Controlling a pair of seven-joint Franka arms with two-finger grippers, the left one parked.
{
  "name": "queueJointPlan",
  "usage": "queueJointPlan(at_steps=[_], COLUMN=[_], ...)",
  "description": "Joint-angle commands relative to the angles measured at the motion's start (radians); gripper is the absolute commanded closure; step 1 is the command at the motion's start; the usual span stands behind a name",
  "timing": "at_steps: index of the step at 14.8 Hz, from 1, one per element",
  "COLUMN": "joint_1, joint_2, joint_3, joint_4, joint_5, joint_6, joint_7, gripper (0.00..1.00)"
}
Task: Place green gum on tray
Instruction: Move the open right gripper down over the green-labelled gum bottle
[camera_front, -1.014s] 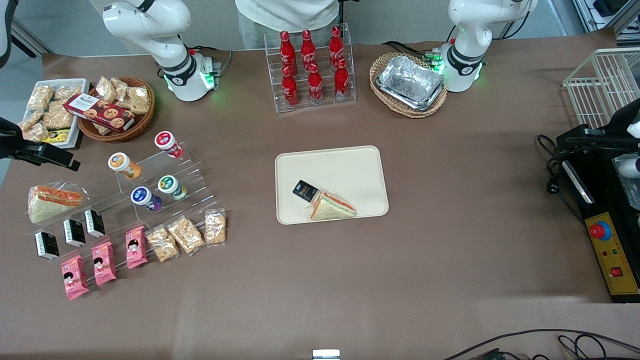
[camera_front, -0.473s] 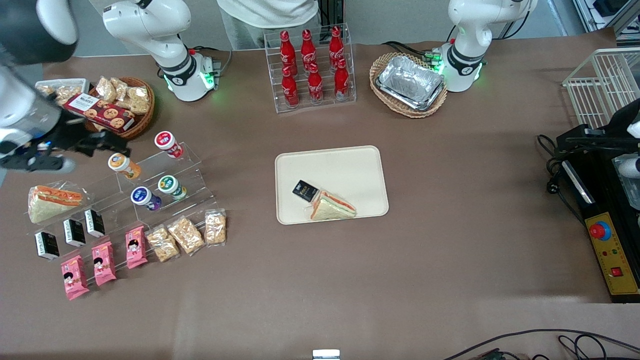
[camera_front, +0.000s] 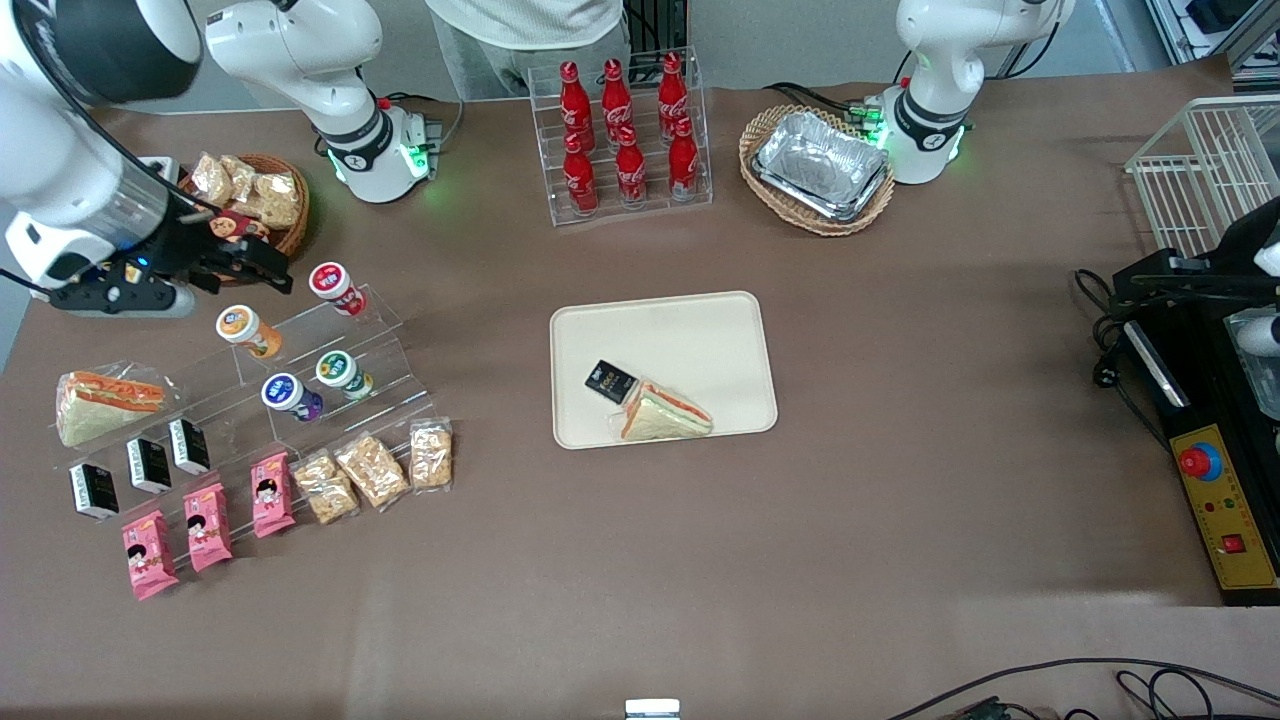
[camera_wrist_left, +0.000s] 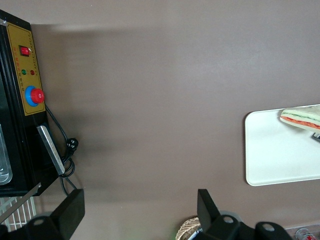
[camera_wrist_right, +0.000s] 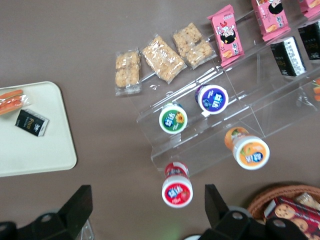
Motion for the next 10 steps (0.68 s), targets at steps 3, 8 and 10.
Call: queueJointPlan(at_steps=[3,8,10], joint_1=[0.022,0.028,0.028], joint_2=[-0.056,-0.049,-0.029], joint_3=[-0.002,-0.002,-0.002], joint_4=[-0.306,-0.466,-0.497], joint_5=[-0.035,-0.058,-0.060], joint_6=[0.298,0.498,0.561], joint_7=[-0.031,-0.031,-0.031], gripper=[0.00,0.00,0.00])
